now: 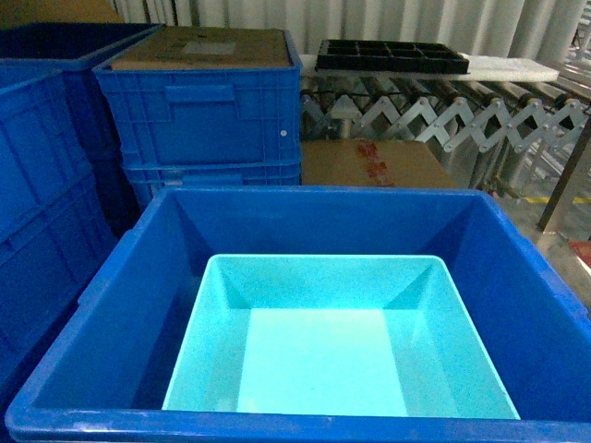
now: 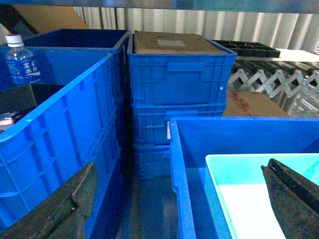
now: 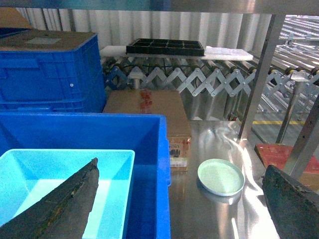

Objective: Stack blue boxes stably on right

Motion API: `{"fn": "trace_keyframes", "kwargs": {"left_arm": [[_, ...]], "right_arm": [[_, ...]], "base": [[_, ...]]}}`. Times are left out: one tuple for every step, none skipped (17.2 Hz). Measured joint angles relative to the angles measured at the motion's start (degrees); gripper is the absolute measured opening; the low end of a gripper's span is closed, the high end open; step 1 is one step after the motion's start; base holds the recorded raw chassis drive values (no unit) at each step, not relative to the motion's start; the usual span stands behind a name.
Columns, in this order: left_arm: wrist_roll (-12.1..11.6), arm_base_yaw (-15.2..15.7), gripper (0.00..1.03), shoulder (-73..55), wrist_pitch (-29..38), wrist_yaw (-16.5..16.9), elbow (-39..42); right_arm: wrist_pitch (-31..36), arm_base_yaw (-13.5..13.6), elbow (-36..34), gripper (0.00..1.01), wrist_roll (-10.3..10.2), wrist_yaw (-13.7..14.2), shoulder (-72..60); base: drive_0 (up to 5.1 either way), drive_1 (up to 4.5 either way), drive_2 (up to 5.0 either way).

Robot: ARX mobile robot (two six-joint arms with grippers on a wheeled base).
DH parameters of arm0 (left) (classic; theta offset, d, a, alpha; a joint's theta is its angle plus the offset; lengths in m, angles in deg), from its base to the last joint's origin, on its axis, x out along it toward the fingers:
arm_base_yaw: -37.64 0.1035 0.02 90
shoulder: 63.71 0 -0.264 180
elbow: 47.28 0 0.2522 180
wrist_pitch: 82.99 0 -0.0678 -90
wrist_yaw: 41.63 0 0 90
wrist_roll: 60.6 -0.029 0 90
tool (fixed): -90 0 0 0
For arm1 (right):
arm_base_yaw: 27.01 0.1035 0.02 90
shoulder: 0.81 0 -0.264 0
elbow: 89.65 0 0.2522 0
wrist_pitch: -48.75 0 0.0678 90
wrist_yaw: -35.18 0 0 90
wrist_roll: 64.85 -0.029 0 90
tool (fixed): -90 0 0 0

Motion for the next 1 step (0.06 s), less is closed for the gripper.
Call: {"fn": "trace_keyframes", "kwargs": {"left_arm": [[0.0,0.0,0.98,0.0,0.0,0.0,0.0]], "right_arm": [[0.0,0.0,0.0,0.98,0.0,0.0,0.0]], "base": [[0.0,0.00,0.0]]}}
